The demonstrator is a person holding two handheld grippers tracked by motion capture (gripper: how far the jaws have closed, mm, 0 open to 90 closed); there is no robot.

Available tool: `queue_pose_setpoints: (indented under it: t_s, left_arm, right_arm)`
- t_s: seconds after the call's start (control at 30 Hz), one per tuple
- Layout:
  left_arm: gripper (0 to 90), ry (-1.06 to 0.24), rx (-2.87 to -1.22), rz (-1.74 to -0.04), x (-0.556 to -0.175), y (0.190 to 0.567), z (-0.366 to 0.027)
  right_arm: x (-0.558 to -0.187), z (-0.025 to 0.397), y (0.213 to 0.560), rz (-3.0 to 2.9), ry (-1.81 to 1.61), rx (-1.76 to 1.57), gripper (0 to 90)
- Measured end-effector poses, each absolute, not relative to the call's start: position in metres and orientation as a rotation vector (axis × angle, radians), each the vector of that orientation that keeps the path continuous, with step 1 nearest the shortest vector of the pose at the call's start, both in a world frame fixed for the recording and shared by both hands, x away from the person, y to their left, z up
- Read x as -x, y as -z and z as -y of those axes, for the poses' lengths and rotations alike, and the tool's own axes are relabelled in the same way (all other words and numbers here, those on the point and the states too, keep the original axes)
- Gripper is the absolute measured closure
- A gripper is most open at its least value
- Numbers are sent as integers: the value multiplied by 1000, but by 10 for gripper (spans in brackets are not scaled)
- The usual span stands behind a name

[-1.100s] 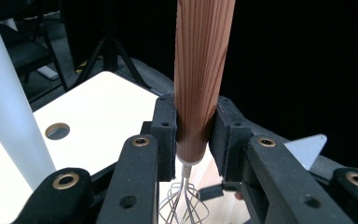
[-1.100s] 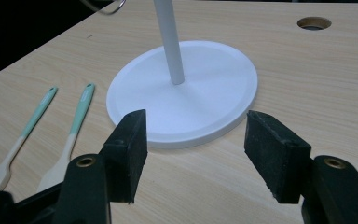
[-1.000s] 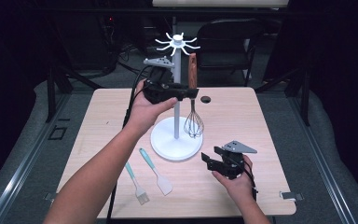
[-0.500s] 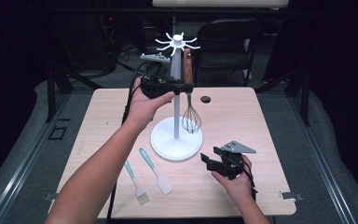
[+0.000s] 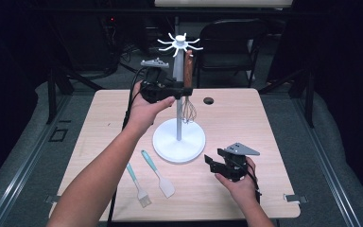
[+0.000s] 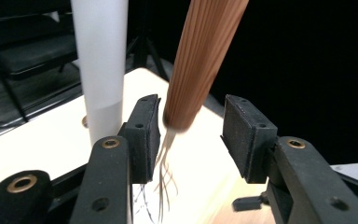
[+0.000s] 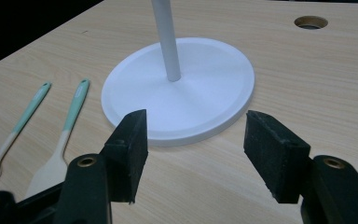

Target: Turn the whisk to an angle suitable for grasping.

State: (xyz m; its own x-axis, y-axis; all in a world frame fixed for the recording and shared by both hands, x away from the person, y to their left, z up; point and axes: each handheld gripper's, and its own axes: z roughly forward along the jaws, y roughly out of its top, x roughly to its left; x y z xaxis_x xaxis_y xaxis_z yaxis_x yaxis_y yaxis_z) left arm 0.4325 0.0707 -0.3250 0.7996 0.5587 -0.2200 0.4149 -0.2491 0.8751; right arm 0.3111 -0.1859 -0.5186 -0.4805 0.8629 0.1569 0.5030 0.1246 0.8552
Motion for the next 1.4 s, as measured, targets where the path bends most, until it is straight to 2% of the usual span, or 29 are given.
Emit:
queue_pose_setpoints:
  t_s: [0.73,1.03,1.2,1.4]
  left_arm:
    - [501,-287,-1982,-824,-405,383,-105]
    - [489,-369,-2031,-902,-392,409,-133]
    - [498,-369,-2043,-969,-384,422,-155]
    - [502,-342,-2007,-1067,-376,440,-189]
  right_arm:
    - [-316,183,524,-2071,-1164,-1245,398]
    - [-318,187,527,-2146,-1124,-1260,471]
    - [-319,188,526,-2198,-1143,-1262,552]
    - [-319,191,521,-2234,-1138,-1280,593]
